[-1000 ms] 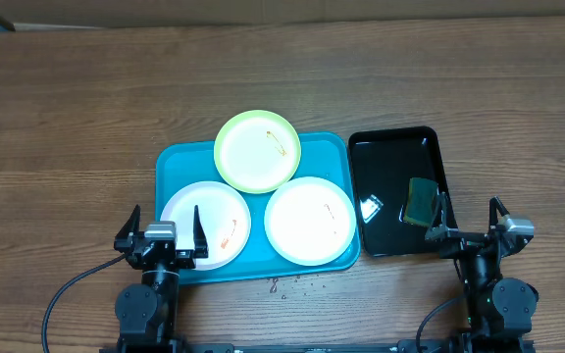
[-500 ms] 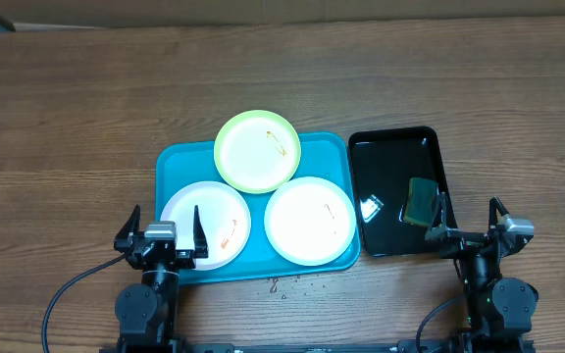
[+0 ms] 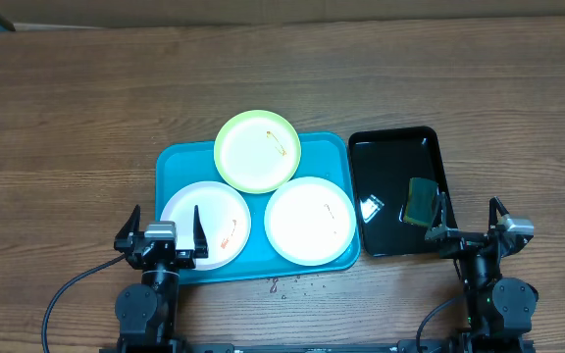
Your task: Clean dirty plates on tray and stack at the side
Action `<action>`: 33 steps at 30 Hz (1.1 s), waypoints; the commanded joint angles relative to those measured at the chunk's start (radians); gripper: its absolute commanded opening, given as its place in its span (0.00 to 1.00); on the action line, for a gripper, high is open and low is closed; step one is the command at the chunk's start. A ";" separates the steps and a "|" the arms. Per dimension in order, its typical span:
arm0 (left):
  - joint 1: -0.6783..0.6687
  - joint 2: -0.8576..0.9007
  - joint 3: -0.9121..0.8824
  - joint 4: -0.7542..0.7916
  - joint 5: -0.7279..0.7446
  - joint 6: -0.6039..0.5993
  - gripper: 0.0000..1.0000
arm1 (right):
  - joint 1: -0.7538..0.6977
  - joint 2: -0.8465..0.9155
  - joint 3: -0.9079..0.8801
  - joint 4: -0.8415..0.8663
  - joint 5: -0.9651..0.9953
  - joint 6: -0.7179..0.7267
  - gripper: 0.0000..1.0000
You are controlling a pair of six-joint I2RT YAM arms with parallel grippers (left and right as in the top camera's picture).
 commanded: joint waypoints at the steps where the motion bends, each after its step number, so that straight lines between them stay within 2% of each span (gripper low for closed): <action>1: -0.008 -0.007 -0.003 0.001 0.012 0.019 1.00 | 0.008 0.002 -0.010 0.005 -0.005 -0.011 1.00; 8: -0.006 -0.007 -0.003 0.075 0.002 0.073 1.00 | 0.008 0.002 -0.010 0.005 -0.005 -0.011 1.00; 11: -0.006 -0.006 0.022 0.098 0.065 0.066 1.00 | 0.008 0.002 -0.010 0.005 -0.005 -0.011 1.00; 16: -0.006 0.031 0.221 -0.098 0.148 0.000 1.00 | 0.008 0.002 -0.010 0.005 -0.005 -0.011 1.00; 20: -0.006 0.187 0.499 -0.253 0.196 0.006 1.00 | 0.008 0.002 -0.010 0.005 -0.005 -0.011 1.00; 23: -0.006 0.385 0.782 -0.420 0.286 0.047 1.00 | 0.008 0.002 -0.010 0.005 -0.005 -0.011 1.00; 24: -0.006 0.533 0.991 -0.586 0.351 0.063 1.00 | 0.008 0.002 -0.010 0.005 -0.005 -0.011 1.00; 28: -0.006 0.849 1.436 -1.019 0.412 0.076 1.00 | 0.008 0.002 -0.010 0.005 -0.005 -0.011 1.00; 29: -0.006 0.983 1.617 -1.180 0.411 0.076 1.00 | 0.008 0.002 -0.010 0.005 -0.005 -0.011 1.00; 33: -0.006 1.178 1.857 -1.399 0.407 0.061 1.00 | 0.008 0.002 -0.010 0.005 -0.005 -0.011 1.00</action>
